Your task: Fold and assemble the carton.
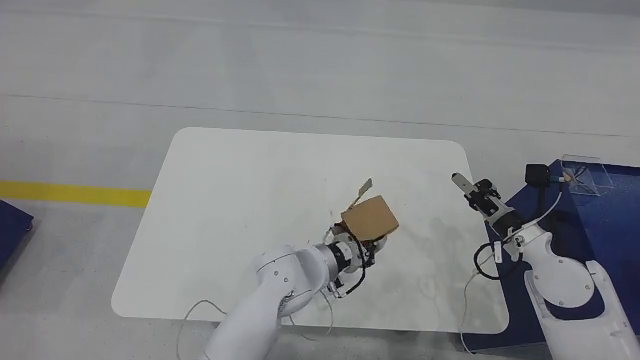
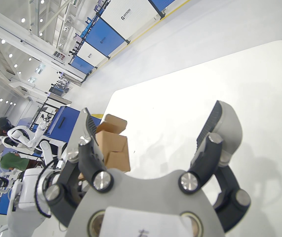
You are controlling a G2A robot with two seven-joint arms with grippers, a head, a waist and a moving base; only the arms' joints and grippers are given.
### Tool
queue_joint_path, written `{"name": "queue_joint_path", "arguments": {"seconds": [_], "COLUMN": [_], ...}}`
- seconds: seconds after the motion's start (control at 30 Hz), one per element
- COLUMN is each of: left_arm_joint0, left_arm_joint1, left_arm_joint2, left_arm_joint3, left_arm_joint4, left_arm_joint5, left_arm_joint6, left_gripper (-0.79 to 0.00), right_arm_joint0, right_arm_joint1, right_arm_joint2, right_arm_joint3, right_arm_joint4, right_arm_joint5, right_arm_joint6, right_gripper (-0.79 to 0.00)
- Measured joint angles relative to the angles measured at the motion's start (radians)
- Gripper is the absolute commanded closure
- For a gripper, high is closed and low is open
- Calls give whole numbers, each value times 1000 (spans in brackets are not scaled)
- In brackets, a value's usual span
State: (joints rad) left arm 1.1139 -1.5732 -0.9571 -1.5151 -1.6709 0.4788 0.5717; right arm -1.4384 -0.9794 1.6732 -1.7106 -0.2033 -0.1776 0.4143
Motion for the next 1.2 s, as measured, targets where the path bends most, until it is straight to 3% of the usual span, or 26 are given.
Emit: {"name": "queue_joint_path", "arguments": {"seconds": [0.07, 0.2, 0.4, 0.67, 0.73, 0.8, 1.03, 1.13, 1.2], "left_arm_joint0": [-20, -48, -56, -83, -94, -108, -140, -127, -92], "left_arm_joint1": [-14, -36, -59, -80, -85, -91, -106, -107, -101], "left_arm_joint2": [18, 39, 45, 85, 95, 102, 129, 147, 151], "left_arm_joint3": [20, 51, 92, 119, 132, 154, 216, 178, 105], "left_arm_joint4": [-54, -136, -219, -203, -204, -208, -179, -118, -76], "left_arm_joint5": [-95, -257, -447, -558, -556, -557, -525, -537, -520], "left_arm_joint6": [187, 416, 518, 580, 579, 571, 468, 416, 392], "left_gripper": [0, 0, 0, 0, -354, -785, -785, -785, -785], "right_arm_joint0": [0, 0, 0, 0, 0, 0, 0, 0, 0], "right_arm_joint1": [0, 0, 0, 0, 0, 0, 0, 0, 0], "right_arm_joint2": [0, 0, 0, 0, 0, 0, 0, 0, 0], "right_arm_joint3": [0, 0, 0, 0, 0, 0, 0, 0, 0], "right_arm_joint4": [0, 0, 0, 0, 0, 0, 0, 0, 0], "right_arm_joint5": [0, 0, 0, 0, 0, 0, 0, 0, 0], "right_arm_joint6": [0, 0, 0, 0, 0, 0, 0, 0, 0], "right_gripper": [-785, -785, -785, -785, -785, -785, -785, -785, -785]}}
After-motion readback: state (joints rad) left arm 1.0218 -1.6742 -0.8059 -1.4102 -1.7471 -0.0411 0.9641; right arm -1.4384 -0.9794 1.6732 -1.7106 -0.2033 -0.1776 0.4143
